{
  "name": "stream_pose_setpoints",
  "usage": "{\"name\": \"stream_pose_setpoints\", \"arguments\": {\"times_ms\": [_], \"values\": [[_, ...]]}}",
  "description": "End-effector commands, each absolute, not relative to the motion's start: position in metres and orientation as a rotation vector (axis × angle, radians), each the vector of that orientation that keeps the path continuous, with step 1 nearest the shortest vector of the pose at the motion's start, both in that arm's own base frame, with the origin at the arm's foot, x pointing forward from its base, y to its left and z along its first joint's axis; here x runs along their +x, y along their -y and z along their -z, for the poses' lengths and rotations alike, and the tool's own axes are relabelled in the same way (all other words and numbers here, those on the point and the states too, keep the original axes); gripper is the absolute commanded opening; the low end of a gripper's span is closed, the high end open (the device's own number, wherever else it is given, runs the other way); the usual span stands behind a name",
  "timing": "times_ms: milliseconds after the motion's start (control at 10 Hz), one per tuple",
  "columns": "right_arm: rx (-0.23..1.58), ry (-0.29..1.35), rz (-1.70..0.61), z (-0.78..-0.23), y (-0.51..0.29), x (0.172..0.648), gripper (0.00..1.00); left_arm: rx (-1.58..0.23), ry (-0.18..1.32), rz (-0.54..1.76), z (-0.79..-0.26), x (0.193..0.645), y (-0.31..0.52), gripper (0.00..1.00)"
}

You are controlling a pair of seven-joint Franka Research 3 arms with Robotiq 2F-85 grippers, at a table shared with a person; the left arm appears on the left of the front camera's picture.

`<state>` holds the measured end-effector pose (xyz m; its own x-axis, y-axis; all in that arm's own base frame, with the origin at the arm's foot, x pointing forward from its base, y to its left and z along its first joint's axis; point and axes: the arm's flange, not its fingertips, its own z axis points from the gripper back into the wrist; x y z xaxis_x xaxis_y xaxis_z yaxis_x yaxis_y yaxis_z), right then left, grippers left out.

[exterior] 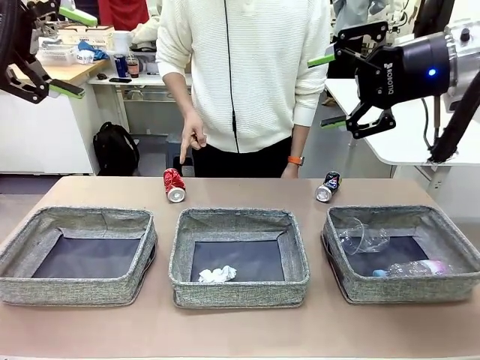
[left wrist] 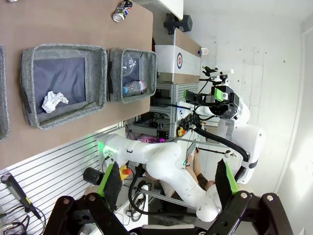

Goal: Sort the waste into the appropriate baskets.
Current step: Pick up the waste item pointed out by the person.

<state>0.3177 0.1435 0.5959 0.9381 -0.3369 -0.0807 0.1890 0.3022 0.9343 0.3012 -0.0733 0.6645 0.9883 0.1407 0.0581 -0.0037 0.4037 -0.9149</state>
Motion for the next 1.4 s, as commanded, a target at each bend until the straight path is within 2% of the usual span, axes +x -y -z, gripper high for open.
{"name": "stream_pose_setpoints", "arguments": {"times_ms": [0, 100, 200, 300, 400, 600, 700, 800, 1000, 1100, 1300], "values": [[1.213, 0.128, 0.359, -0.600, -0.144, 0.319, 1.00, -0.867, 0.157, -0.071, -0.662, 0.318, 0.088, 1.00], [1.213, 0.128, 0.359, -0.600, -0.144, 0.319, 1.00, -0.462, 0.227, -0.103, -0.649, 0.349, 0.100, 1.00], [1.213, 0.128, 0.359, -0.600, -0.144, 0.319, 1.00, -0.149, 0.305, -0.195, -0.633, 0.386, 0.112, 1.00], [1.213, 0.128, 0.359, -0.600, -0.144, 0.319, 1.00, 0.073, 0.356, -0.226, -0.621, 0.410, 0.121, 1.00], [1.213, 0.128, 0.359, -0.600, -0.144, 0.319, 1.00, 0.110, 0.359, -0.167, -0.611, 0.425, 0.134, 1.00], [1.213, 0.128, 0.359, -0.600, -0.144, 0.319, 1.00, 0.103, 0.479, -0.146, -0.599, 0.452, 0.154, 1.00], [1.213, 0.128, 0.359, -0.600, -0.144, 0.319, 1.00, -0.024, 0.473, -0.196, -0.602, 0.457, 0.154, 1.00], [1.213, 0.128, 0.359, -0.600, -0.144, 0.319, 1.00, -0.120, 0.448, -0.028, -0.592, 0.443, 0.149, 1.00], [1.213, 0.128, 0.359, -0.600, -0.144, 0.319, 1.00, -0.120, 0.448, -0.028, -0.592, 0.443, 0.149, 1.00], [1.213, 0.128, 0.359, -0.600, -0.144, 0.319, 1.00, -0.065, 0.476, -0.062, -0.590, 0.452, 0.154, 1.00], [1.213, 0.128, 0.359, -0.600, -0.144, 0.319, 1.00, -0.081, 0.305, -0.191, -0.560, 0.509, 0.163, 1.00]]}}
